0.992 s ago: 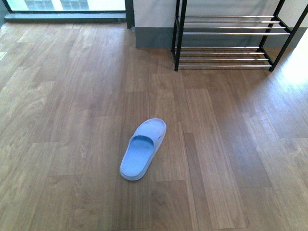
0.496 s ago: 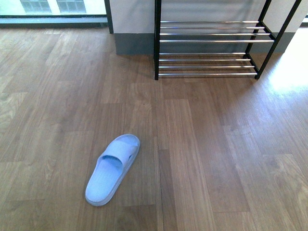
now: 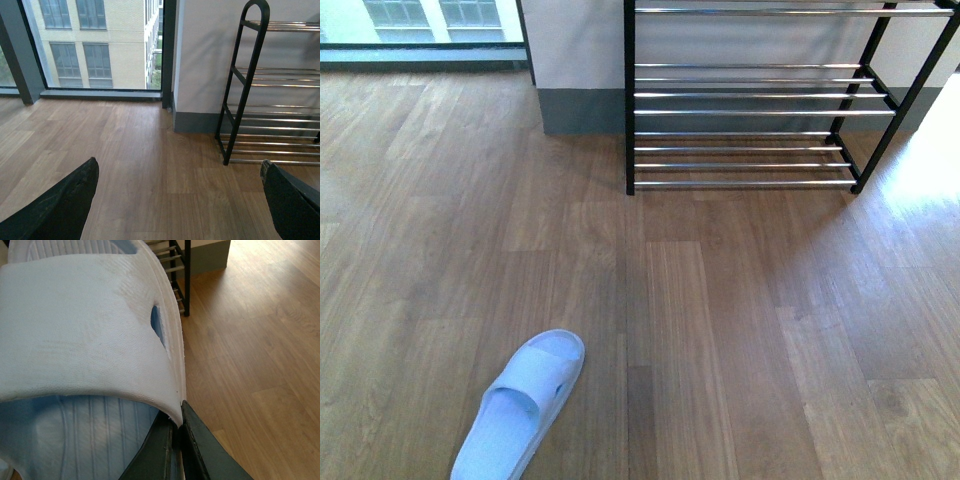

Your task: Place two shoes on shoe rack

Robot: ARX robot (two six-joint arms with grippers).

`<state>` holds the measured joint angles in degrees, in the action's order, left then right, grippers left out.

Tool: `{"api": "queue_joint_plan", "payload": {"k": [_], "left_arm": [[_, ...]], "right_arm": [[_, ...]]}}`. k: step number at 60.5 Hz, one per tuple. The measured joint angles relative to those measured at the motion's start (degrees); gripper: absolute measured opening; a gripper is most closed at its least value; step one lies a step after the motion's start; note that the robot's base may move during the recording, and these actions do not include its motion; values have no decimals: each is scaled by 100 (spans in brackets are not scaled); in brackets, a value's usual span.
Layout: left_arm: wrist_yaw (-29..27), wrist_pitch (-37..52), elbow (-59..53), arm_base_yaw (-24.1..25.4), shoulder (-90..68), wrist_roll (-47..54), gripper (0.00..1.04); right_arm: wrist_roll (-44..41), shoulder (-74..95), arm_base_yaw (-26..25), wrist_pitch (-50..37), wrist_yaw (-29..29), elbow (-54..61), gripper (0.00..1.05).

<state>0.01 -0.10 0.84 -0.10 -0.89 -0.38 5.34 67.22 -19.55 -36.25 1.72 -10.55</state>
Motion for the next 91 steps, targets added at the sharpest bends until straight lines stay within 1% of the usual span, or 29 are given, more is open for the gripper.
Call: {"api": "queue_joint_plan", "payload": {"k": [16,18,19,20,21,23,24,27,31,34,36,39,40,43,44,48,50,55,60,66,77,91], "left_arm": [[-39,-11,2,-4,-9,0,95],[-481,-339,107,-122,-166,74,95],[-815,-671,229,-256,-343,155,95],[-986,-813,289,-321,-463,197,95],[-1318,-1045,400,-442,-772,289,95],[-1668,-1093,470,-511,-1259,448,95],[-1770,-999,468,-511,-1587,560,95],[-1759,-660,391,-507,-2267,785,95],[-1539,90,249,-463,-3305,1102,95],[-1349,863,122,-424,-4232,1379,95],[-1217,1569,39,-374,-5042,1613,95],[-1117,2948,0,-240,-6610,2046,95],[-1110,3154,2,-214,-6839,2107,95],[-1099,4190,46,-85,-8028,2433,95],[-1056,4784,105,-7,-8773,2601,95],[-966,6293,479,219,-10782,3169,95],[-892,6743,713,308,-11525,3403,95],[-739,7278,1338,474,-13108,3832,95],[-577,7364,1991,544,-14408,4096,95],[-334,7267,2583,481,-15208,4019,95],[-57,7014,3504,155,-15993,3366,95],[153,6682,4492,-269,-16530,2518,95]], "right_arm": [[0,0,0,0,2,0,2],[0,0,0,0,2,0,2],[0,0,0,0,4,0,2],[0,0,0,0,4,0,2],[0,0,0,0,4,0,2],[0,0,0,0,2,0,2],[0,0,0,0,2,0,2],[0,0,0,0,2,0,2],[0,0,0,0,2,0,2],[0,0,0,0,2,0,2],[0,0,0,0,2,0,2],[0,0,0,0,4,0,2],[0,0,0,0,2,0,2],[0,0,0,0,2,0,2],[0,0,0,0,2,0,2],[0,0,0,0,2,0,2],[0,0,0,0,2,0,2],[0,0,0,0,2,0,2],[0,0,0,0,2,0,2],[0,0,0,0,2,0,2],[0,0,0,0,2,0,2],[0,0,0,0,2,0,2]]}}
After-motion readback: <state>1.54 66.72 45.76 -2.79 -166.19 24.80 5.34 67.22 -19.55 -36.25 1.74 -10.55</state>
